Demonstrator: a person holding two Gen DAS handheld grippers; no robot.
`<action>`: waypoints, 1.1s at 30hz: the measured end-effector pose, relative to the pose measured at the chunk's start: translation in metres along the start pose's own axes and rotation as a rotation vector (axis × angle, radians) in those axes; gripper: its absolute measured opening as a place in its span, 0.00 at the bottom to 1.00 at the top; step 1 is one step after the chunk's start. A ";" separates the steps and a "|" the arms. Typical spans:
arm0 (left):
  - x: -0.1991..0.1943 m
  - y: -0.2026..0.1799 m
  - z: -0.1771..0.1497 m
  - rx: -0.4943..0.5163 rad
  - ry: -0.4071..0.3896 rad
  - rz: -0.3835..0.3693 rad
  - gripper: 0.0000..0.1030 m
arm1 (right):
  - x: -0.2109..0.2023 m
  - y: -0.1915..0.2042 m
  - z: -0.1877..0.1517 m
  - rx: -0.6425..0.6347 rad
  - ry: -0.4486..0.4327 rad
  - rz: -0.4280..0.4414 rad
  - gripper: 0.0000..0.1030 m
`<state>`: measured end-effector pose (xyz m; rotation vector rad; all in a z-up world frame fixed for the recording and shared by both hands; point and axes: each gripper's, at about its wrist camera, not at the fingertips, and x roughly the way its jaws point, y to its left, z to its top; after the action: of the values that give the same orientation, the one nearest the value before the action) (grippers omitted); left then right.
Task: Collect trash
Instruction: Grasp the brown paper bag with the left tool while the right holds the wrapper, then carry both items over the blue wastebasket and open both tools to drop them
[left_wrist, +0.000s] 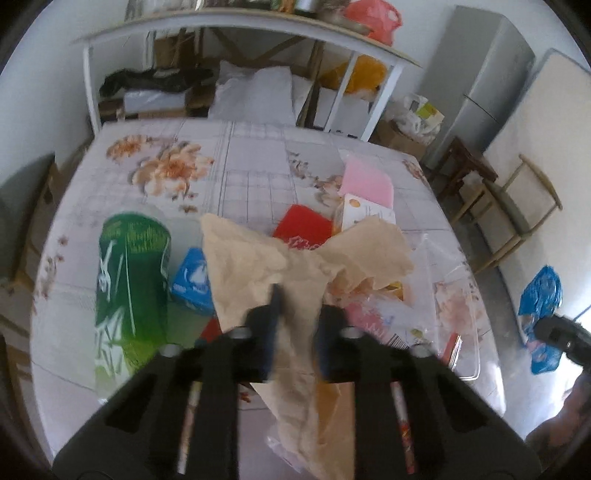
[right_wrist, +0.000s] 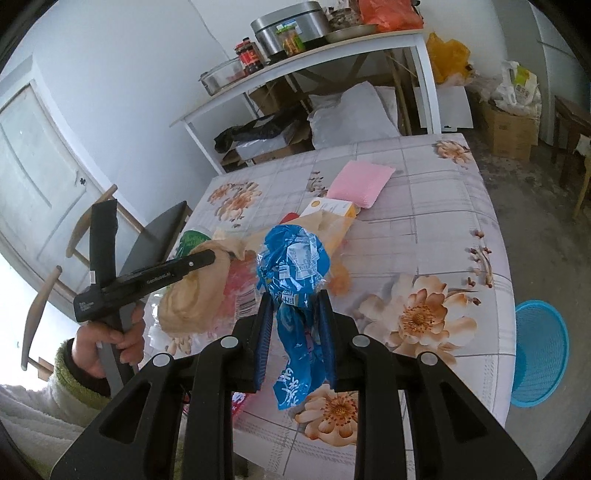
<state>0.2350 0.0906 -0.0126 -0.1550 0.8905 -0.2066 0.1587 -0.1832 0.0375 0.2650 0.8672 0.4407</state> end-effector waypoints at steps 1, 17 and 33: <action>-0.004 -0.003 0.000 0.020 -0.021 0.008 0.02 | -0.001 0.000 -0.001 0.002 -0.004 -0.001 0.23; -0.147 -0.021 0.009 0.049 -0.515 -0.210 0.00 | -0.037 0.004 -0.012 0.009 -0.078 -0.001 0.23; -0.139 -0.143 0.039 0.136 -0.278 -0.670 0.00 | -0.125 -0.062 -0.052 0.244 -0.301 -0.094 0.23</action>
<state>0.1644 -0.0124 0.1478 -0.3448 0.5196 -0.8467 0.0642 -0.2946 0.0647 0.5000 0.6341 0.1992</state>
